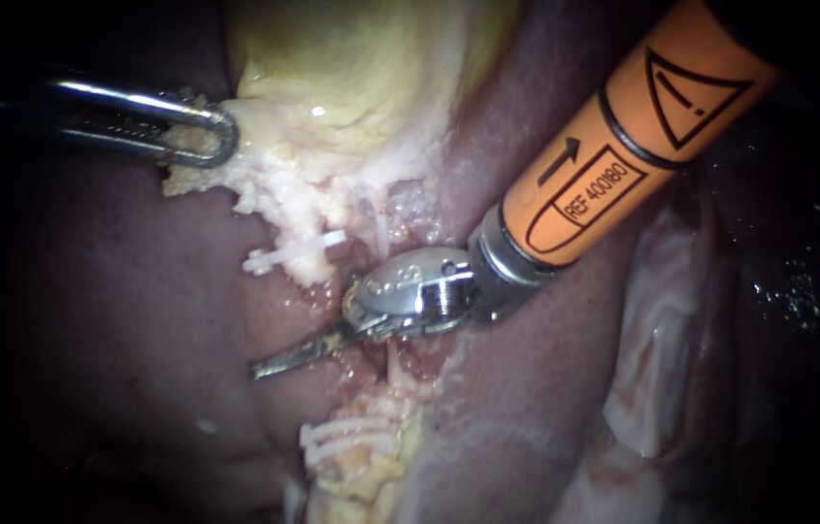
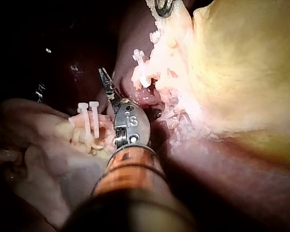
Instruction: Go back from the cut left tube
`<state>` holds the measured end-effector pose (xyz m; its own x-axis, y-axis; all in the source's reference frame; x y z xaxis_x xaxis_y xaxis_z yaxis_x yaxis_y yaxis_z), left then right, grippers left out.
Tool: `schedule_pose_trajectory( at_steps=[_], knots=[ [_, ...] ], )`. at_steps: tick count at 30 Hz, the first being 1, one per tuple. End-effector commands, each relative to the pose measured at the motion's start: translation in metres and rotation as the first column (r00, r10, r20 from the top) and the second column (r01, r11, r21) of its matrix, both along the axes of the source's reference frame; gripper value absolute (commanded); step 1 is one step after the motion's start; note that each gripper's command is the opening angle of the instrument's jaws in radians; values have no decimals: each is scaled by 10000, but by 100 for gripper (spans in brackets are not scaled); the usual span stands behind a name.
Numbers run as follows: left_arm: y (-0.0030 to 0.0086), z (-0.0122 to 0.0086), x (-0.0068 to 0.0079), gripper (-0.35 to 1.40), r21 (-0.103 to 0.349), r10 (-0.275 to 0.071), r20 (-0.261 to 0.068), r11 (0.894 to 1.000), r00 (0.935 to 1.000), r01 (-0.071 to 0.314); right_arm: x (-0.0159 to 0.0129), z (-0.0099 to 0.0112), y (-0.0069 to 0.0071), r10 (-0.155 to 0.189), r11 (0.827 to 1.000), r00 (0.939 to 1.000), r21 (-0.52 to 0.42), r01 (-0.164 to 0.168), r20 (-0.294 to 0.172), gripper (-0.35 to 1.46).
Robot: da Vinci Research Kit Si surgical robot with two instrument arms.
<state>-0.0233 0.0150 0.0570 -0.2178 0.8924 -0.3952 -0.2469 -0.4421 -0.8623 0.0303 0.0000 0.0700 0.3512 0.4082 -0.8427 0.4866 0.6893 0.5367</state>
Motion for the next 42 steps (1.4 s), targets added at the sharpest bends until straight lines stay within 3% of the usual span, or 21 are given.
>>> schedule_pose_trajectory(
  at_steps=[1,2,3,5,8,12,13,14,16,17,19,21,24,28,30,33,35,37,40,41,42],
  knots=[
    [0,1,0,-35,1,2,6,10000,10000,-2,1,0,1,43,10000,10000,-15,-43,21,-16],
    [0,1,0,-35,1,5,7,10000,10000,-5,2,0,1,65,10000,10000,1,-65,2,42],
    [0,1,0,-35,1,6,8,10000,10000,-6,3,0,1,100,9999,9999,27,-100,-40,81],
    [1,2,1,-35,1,8,9,10000,10000,-8,6,-1,1,401,9987,9991,317,-405,127,124],
    [1,3,2,-35,-8,-11,-7,10000,10000,11,7,-1,1,792,9954,9968,530,-796,99,138],
    [2,4,3,-35,-18,-29,-22,10000,10000,29,3,0,1,854,9943,9962,619,-863,168,139],
    [2,4,3,-35,-18,-28,-21,10000,10000,28,1,-1,1,948,9934,9952,627,-962,244,141],
    [2,4,3,-35,-18,-26,-21,10000,10000,26,-5,-1,-1,1245,9904,9914,551,-1266,405,143],
    [2,5,4,-35,-18,-22,-18,10000,10000,22,-19,-4,-4,1915,9807,9790,275,-1938,696,143],
    [2,5,5,-35,-27,-43,-35,10000,10000,43,-27,-5,-7,2306,9725,9691,126,-2326,880,143],
    [3,6,6,-35,-36,-58,-49,10000,10000,58,-52,-9,-13,3207,9471,9388,-275,-3198,1256,143],
    [4,7,8,-35,-36,-55,-47,10000,10000,55,-78,-12,-17,3880,9196,9129,-1197,-3742,1270,143],
    [5,9,9,-35,-46,-71,-61,10000,10000,71,-116,-15,-20,4521,8811,8782,-2311,-4125,1562,143],
    [6,11,10,-35,-46,-70,-60,10000,10000,69,-158,-21,-15,4681,8531,8608,-3562,-3813,1999,143],
    [6,11,10,-35,-46,-70,-61,10000,10000,70,-178,-28,-4,4761,8376,8506,-4098,-3612,2233,143],
    [6,11,10,-35,-47,-71,-61,10000,10000,70,-201,-40,16,4954,8195,8344,-4487,-3566,2416,143],
    [5,11,10,-35,-50,-72,-63,10000,10000,71,-214,-48,28,5154,8086,8176,-4616,-3648,2568,143],
    [4,13,9,-35,-59,-78,-69,10000,9999,78,-222,-55,34,5191,8059,8129,-4680,-3626,2640,145],
    [3,16,7,-35,-80,-85,-79,9999,9999,85,-225,-58,36,5177,8070,8114,-4699,-3578,2713,145],
    [2,18,6,-35,-91,-88,-83,9999,9999,88,-225,-57,35,5126,8114,8142,-4638,-3556,2725,145],
    [1,21,5,-35,-105,-92,-89,9999,9999,91,-225,-57,35,4989,8214,8236,-4504,-3499,2699,145]
  ],
)
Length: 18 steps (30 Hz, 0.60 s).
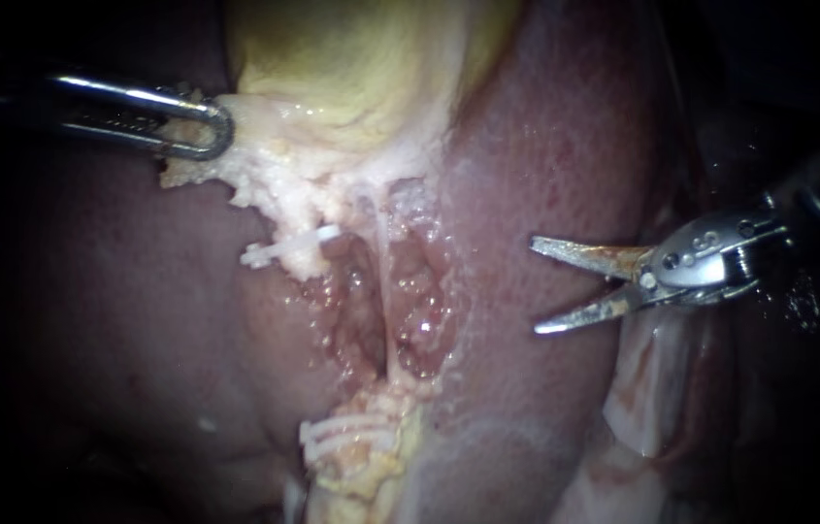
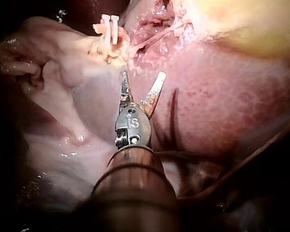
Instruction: Go back from the cut left tube
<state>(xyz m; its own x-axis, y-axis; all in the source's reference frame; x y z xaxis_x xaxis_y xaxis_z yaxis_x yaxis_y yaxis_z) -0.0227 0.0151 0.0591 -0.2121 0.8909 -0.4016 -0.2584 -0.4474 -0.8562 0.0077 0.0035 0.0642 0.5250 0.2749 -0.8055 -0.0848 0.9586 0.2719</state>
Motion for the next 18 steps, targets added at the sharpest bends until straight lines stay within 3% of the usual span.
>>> schedule_pose_trajectory(
  at_steps=[1,5,12,18],
  knots=[
    [-1,3,-2,-35,-30,2,-16,10000,10000,-2,1,2,-1,-144,9999,9998,95,145,-113,145],
    [-7,23,-12,-35,-143,-56,-44,9999,10000,56,1,3,-2,-140,9999,9999,85,141,-98,145],
    [-18,59,-34,-35,-155,197,-99,9997,9998,-198,1,3,-2,-137,9999,9999,86,138,-96,145],
    [-22,64,-37,-35,-105,248,-130,9996,9996,-249,1,3,-1,-136,9999,9999,86,137,-95,145]
  ],
)
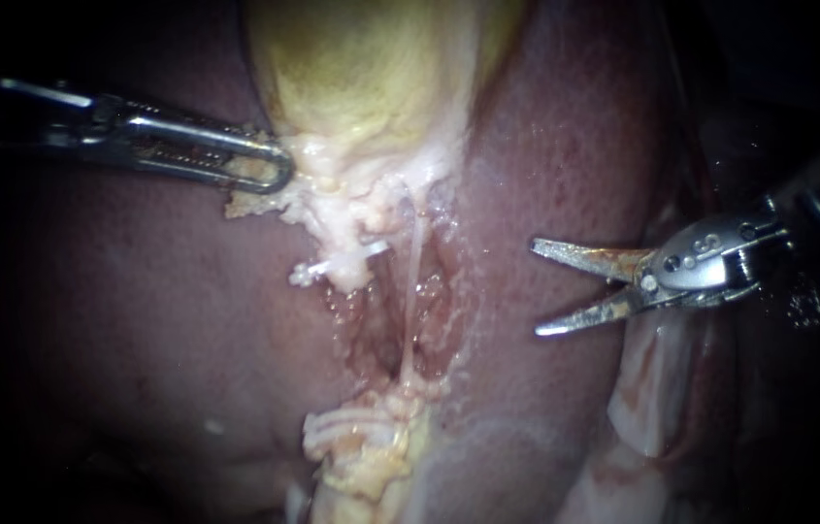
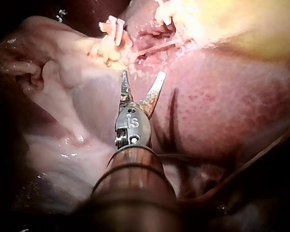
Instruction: Go back from the cut left tube
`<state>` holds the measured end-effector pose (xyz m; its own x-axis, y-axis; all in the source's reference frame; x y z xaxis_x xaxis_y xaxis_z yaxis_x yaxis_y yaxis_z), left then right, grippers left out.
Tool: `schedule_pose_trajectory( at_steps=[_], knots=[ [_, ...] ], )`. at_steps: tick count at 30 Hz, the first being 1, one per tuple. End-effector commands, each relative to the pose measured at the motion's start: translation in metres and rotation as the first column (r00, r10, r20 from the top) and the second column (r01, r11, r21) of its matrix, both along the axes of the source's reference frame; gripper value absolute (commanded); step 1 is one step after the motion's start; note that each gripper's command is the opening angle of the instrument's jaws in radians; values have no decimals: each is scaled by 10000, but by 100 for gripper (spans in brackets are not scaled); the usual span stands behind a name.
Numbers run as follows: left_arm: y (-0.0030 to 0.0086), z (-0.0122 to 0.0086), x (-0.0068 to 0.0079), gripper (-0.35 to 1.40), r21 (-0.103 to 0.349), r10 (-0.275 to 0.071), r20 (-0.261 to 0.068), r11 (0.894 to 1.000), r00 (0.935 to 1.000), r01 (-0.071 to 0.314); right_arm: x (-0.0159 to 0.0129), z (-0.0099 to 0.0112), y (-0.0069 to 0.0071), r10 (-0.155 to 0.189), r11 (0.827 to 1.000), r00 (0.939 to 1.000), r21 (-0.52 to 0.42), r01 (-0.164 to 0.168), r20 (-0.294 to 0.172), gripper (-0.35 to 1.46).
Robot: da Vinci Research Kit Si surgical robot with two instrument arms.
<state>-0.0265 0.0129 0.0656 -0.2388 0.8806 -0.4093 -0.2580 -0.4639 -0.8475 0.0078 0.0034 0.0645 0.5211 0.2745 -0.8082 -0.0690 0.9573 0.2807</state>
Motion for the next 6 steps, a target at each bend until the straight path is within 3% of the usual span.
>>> schedule_pose_trajectory(
  at_steps=[1,6],
  knots=[
    [0,-1,0,-35,14,4,-3,10000,10000,-4,0,0,0,1,10000,10000,2,-1,1,145],
    [0,-2,1,-35,18,10,2,10000,10000,-10,2,1,-1,-145,9998,9998,107,146,-138,145]
  ],
)
